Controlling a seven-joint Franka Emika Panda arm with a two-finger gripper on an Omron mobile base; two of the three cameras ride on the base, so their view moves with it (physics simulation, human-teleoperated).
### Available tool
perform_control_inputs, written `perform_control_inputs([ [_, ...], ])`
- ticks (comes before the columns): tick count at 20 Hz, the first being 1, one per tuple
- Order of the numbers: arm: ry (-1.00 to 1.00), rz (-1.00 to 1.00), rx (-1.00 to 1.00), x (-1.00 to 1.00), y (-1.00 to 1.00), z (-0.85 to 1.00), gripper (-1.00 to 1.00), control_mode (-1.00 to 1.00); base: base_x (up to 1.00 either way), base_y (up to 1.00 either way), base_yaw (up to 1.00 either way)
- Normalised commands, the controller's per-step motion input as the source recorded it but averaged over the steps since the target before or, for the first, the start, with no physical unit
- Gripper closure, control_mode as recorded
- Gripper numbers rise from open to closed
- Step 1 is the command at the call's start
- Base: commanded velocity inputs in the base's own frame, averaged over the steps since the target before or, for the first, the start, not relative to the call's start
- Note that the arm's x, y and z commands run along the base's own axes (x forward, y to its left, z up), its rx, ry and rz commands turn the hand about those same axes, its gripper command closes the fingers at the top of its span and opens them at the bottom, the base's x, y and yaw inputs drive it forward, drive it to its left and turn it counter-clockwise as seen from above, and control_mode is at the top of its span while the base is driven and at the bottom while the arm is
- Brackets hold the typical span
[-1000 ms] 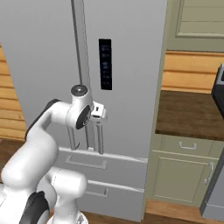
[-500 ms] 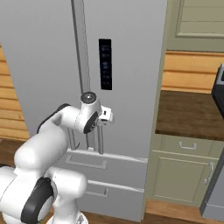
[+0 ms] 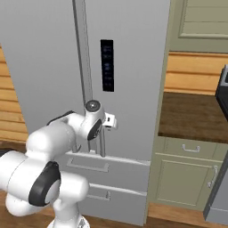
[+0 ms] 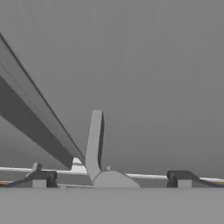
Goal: Take the strawberry from the fridge and place it on top of the pancake, located on the dining counter.
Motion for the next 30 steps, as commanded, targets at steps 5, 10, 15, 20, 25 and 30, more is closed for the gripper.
perform_control_inputs([
  [5, 0.0, 0.0, 0.0, 0.22, 0.0, -0.16, -1.0, -1.0, 0.0, 0.0, 0.0],
  [10, 0.0, 0.0, 0.0, 0.21, 0.0, -0.08, 1.0, -1.0, 0.0, 0.0, 0.0],
  [15, 0.0, 0.0, 0.0, 0.0, 0.0, -0.05, 1.0, -1.0, 0.0, 0.0, 0.0],
  [20, 0.0, 0.0, 0.01, -0.38, -0.3, 0.0, 1.0, -1.0, 0.0, 0.0, 0.0],
  [25, 0.0, 0.0, 0.04, -0.66, -0.53, 0.0, 1.0, -1.0, 0.0, 0.0, 0.0],
  [30, 0.0, 0.0, 0.05, -0.65, -0.71, 0.0, 1.0, -1.0, 0.0, 0.0, 0.0],
])
